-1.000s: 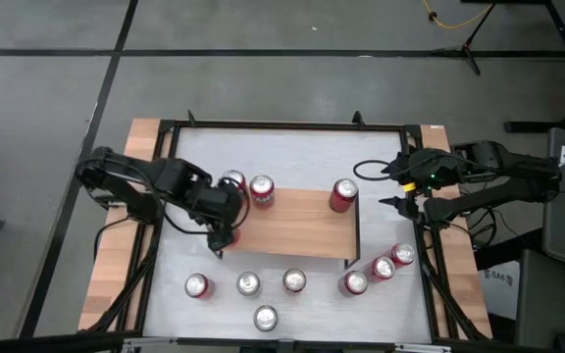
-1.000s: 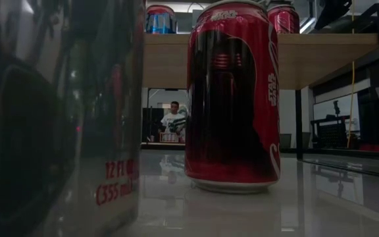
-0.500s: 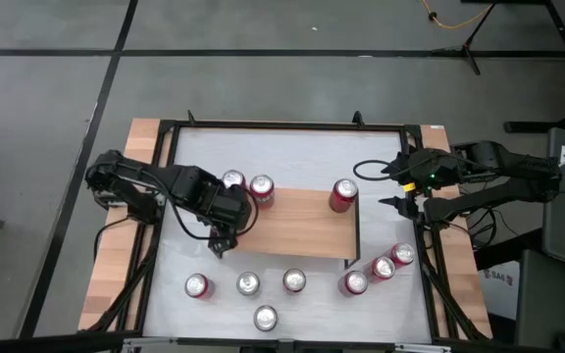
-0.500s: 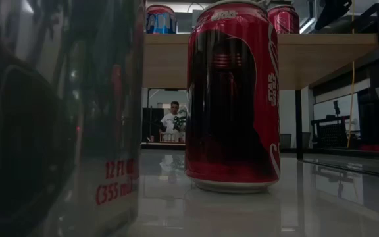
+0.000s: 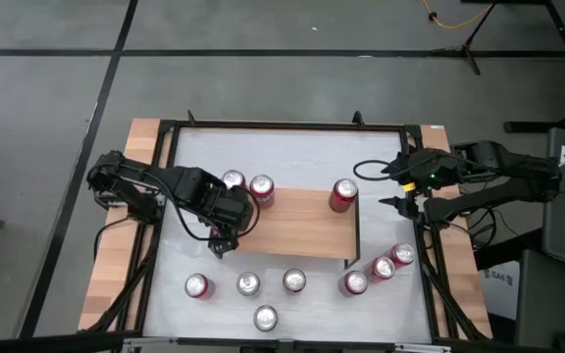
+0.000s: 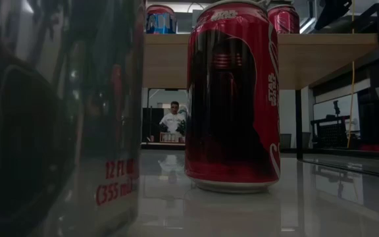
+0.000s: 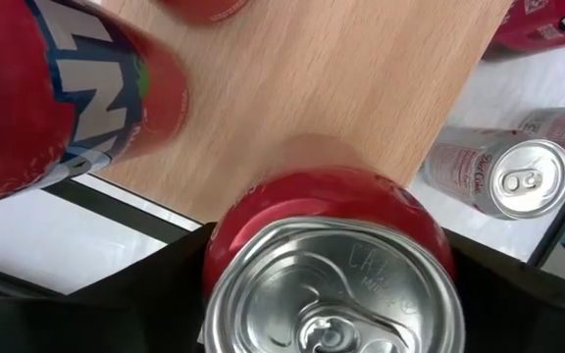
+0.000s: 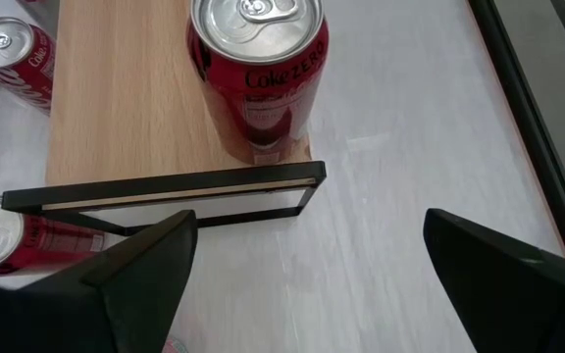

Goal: Place canned beverage on shelf
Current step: Put the red soda can on the shelf, then put the red white soda can on the shelf

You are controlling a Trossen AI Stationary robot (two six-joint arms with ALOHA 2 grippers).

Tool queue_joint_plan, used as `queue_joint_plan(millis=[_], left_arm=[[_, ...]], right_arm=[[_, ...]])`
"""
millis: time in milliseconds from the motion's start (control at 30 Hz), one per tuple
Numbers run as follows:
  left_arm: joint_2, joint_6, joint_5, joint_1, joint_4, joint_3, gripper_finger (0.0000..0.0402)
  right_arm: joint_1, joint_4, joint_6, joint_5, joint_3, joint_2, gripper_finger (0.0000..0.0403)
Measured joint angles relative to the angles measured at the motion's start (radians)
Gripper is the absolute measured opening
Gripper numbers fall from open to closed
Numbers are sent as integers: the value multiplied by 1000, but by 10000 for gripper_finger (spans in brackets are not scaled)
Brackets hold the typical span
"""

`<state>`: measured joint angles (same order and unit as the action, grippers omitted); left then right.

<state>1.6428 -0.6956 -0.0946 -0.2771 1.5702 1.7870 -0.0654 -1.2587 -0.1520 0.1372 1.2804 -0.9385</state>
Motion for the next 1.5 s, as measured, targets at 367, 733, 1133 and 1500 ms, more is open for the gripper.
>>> queue_joint_plan(millis=[367, 733, 1133, 1500], left_arm=[[0, -5, 4, 0, 0, 0, 328], [-8, -8, 5, 0, 1, 0, 328], [-51, -28, 8, 0, 0, 0, 328], [-83, -35, 7, 0, -14, 0, 328]], right_arm=[[0, 0, 0, 0, 0, 0, 388], [0, 0, 0, 0, 0, 0, 388], [0, 0, 0, 0, 0, 0, 388], [0, 0, 0, 0, 0, 0, 388]])
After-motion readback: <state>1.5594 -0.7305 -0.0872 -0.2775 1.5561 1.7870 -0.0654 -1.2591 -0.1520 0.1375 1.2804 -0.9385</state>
